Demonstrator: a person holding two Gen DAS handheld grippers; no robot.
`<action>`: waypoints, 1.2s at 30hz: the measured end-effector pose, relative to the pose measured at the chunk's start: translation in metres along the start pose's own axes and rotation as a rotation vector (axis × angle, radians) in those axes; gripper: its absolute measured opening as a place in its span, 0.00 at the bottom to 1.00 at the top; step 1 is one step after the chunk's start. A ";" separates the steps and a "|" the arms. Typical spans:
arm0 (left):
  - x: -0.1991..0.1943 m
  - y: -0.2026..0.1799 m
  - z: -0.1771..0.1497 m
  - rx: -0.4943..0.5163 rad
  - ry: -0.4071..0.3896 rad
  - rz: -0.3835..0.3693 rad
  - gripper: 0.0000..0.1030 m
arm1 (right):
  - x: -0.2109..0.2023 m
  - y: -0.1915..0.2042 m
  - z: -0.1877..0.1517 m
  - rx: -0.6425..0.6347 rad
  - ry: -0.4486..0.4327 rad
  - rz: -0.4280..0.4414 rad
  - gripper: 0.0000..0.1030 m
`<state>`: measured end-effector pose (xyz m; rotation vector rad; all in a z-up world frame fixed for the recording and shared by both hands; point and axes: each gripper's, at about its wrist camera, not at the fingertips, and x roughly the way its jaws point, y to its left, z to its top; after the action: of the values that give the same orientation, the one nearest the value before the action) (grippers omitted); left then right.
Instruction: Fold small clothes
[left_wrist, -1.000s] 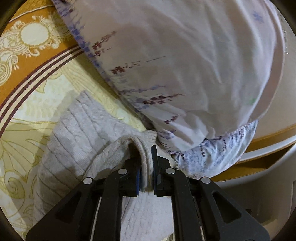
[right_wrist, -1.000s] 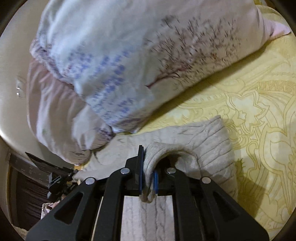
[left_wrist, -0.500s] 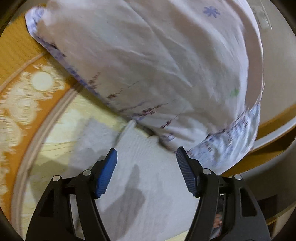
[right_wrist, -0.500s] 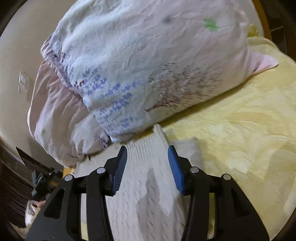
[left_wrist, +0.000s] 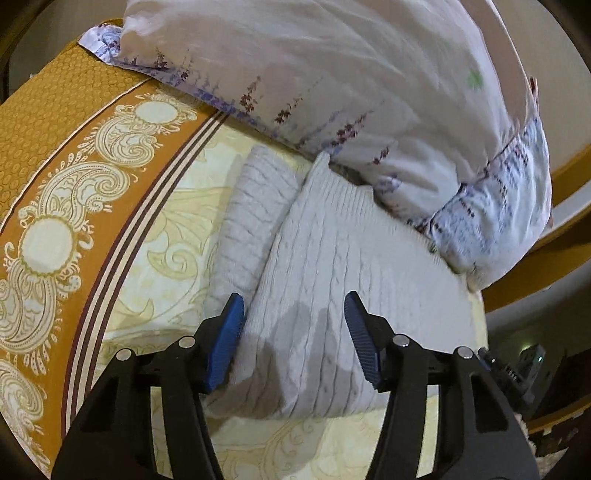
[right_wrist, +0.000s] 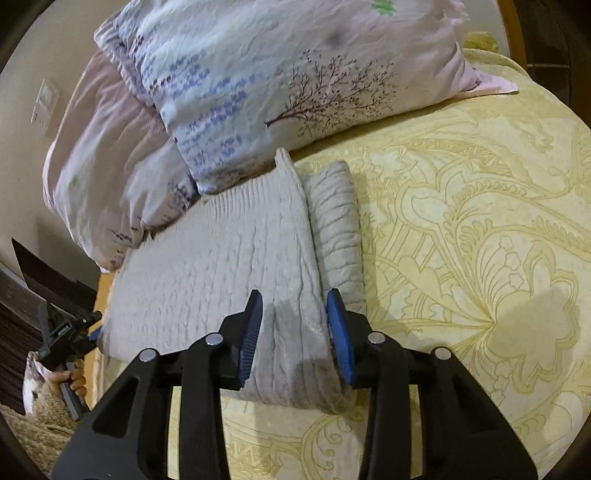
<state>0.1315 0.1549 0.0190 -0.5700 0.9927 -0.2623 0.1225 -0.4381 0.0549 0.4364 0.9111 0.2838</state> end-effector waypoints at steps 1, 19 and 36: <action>0.001 -0.001 -0.001 0.009 0.003 0.006 0.56 | 0.003 -0.001 -0.001 0.004 0.007 -0.004 0.36; -0.016 0.000 -0.012 0.044 0.041 -0.074 0.08 | -0.026 0.009 -0.008 -0.001 -0.053 0.027 0.07; -0.014 0.009 -0.014 0.013 0.026 -0.020 0.32 | -0.012 0.016 -0.006 -0.027 -0.072 -0.161 0.34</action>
<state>0.1123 0.1638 0.0179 -0.5664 1.0106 -0.2946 0.1102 -0.4278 0.0674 0.3439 0.8654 0.1318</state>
